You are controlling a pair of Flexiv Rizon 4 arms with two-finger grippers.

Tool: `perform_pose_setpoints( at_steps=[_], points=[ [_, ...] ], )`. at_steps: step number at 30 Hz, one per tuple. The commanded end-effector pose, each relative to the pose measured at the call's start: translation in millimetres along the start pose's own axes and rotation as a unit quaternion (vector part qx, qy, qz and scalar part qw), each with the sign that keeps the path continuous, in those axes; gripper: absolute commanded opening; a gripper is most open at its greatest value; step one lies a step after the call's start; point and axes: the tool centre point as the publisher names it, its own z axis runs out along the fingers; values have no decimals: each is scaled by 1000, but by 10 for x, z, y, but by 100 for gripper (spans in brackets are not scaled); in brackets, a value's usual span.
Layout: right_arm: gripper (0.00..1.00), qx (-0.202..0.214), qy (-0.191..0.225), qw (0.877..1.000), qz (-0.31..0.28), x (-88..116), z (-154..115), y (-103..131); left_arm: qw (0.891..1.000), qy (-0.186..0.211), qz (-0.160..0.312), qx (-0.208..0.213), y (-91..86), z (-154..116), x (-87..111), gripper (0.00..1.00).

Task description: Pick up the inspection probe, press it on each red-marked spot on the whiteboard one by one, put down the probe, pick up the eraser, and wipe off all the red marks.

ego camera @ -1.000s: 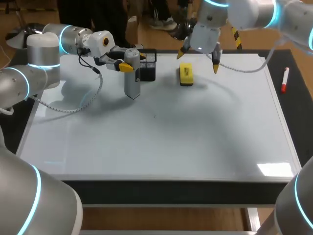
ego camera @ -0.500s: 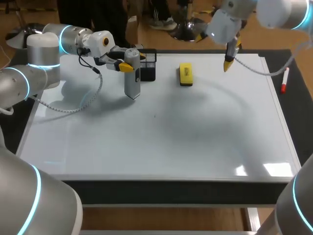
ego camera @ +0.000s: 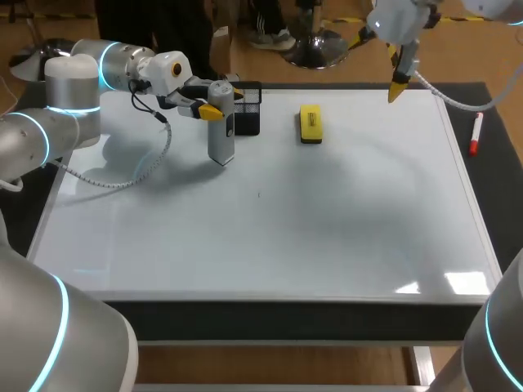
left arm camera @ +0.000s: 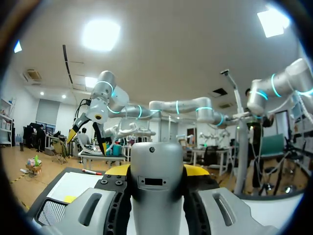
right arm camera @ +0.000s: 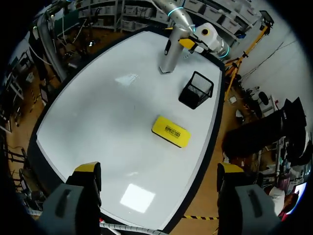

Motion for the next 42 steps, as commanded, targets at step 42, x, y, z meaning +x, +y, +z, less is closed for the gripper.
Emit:
perform_pose_setpoints(
  at_steps=[42],
  points=[
    [100, 0, -11, 1000, 4, 119, -131, 49, 999, -42, 14, -26, -494, 22, 192, 0]
  ],
)
